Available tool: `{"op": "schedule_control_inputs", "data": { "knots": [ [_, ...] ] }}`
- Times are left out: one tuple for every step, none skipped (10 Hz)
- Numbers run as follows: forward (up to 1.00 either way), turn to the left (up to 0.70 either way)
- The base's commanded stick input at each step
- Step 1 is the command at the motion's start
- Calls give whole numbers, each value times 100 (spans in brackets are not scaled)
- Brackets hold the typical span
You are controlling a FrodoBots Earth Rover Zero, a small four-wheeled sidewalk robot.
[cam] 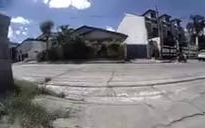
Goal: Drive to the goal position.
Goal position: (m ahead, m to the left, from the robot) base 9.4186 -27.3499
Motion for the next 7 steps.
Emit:
{"op": "schedule_control_inputs", "data": {
  "knots": [
    [70,-35],
    [70,-35],
    [70,-35],
    [36,-52],
    [0,-70],
    [0,-70],
    [0,-70]
  ]
}}
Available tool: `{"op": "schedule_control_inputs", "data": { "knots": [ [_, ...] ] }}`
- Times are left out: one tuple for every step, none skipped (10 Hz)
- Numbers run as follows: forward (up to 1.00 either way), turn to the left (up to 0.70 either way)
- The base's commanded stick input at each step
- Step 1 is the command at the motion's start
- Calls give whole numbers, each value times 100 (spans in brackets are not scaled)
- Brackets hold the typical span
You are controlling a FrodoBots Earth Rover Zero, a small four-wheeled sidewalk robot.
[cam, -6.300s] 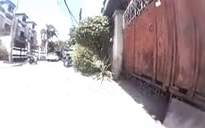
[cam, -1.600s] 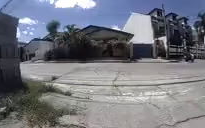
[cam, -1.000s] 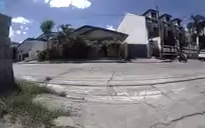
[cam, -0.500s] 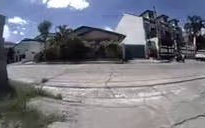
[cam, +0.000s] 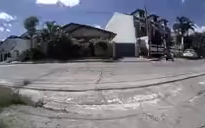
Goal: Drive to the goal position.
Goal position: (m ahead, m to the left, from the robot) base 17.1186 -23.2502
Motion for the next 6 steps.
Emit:
{"op": "schedule_control_inputs", "data": {
  "knots": [
    [0,-49],
    [0,39],
    [0,27],
    [0,9],
    [0,14],
    [0,36]
  ]
}}
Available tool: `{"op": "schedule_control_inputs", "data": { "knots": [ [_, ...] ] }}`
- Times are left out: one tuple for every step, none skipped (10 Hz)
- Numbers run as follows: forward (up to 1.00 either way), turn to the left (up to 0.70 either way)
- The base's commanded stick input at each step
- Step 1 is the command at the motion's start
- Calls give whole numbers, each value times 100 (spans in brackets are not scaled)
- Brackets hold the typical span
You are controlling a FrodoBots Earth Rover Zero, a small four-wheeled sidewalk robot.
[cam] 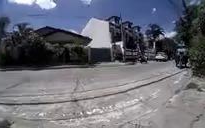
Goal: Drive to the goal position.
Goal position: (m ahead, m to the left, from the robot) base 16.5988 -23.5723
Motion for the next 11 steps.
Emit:
{"op": "schedule_control_inputs", "data": {
  "knots": [
    [0,34],
    [0,35],
    [0,35],
    [0,35],
    [0,2],
    [0,70],
    [0,70],
    [0,70],
    [0,70],
    [0,63],
    [0,32]
  ]
}}
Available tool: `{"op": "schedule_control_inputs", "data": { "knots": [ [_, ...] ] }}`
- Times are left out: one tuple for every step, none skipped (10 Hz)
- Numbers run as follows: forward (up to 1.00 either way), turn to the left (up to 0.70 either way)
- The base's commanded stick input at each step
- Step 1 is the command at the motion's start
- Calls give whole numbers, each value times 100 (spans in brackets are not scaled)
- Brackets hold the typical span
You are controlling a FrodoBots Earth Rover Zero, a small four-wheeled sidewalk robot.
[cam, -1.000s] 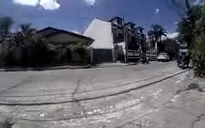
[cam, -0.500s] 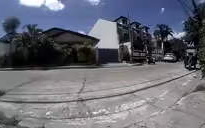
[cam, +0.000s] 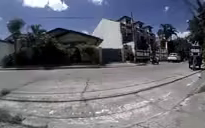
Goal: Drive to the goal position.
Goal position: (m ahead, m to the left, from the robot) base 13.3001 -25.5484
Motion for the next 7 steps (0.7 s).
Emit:
{"op": "schedule_control_inputs", "data": {
  "knots": [
    [0,23],
    [0,46],
    [0,42],
    [13,39],
    [70,0],
    [70,0],
    [70,0]
  ]
}}
